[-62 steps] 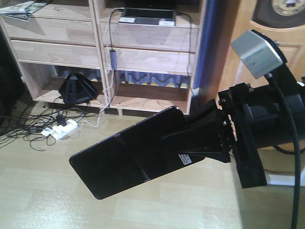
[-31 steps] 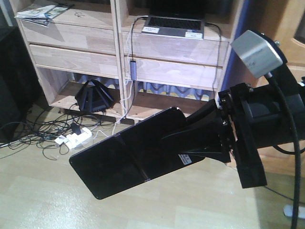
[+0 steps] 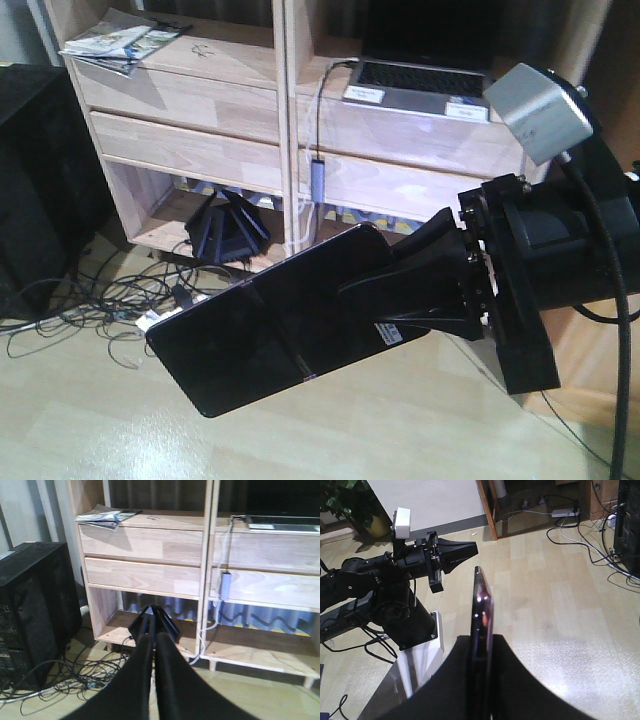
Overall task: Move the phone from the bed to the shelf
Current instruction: 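Drive up to the wooden shelf above the silver laptop, holding the phone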
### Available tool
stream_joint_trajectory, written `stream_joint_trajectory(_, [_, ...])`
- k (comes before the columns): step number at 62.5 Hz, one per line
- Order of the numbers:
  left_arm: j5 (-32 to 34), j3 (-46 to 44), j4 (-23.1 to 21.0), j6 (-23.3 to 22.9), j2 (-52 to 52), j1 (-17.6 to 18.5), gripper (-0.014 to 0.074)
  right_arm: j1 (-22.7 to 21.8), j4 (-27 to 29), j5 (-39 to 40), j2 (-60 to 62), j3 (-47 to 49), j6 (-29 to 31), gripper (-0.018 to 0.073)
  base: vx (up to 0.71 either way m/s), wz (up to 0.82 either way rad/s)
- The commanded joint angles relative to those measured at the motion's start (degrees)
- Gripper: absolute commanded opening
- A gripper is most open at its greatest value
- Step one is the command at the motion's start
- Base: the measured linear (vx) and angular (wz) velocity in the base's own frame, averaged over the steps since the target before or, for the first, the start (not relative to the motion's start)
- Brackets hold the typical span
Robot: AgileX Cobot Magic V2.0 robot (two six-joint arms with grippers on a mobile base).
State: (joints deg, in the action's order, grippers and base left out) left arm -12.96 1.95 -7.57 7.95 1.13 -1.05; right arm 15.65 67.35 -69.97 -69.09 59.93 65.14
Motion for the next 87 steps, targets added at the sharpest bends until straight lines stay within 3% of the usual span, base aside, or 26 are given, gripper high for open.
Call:
stream_joint_trajectory(1, [3.9,0.0,-0.3,-0.2,0.3,0.2,0.0001,-0.1,5.4,-3.9,1.3,1.3,0.2,-0.0004,0.34,0.16])
stream_joint_trajectory(46, [3.9,0.0,-0.3,-0.2,0.3,0.2,0.0001,-0.1,5.4,-3.9,1.3,1.3,0.2,-0.0004,0.36,0.02])
stream_joint_trajectory(87, [3.9,0.0,-0.3,-0.2,0.3,0.2,0.0001,-0.1,5.4,-4.0,1.3,1.3,0.2,-0.0004,0.33,-0.29])
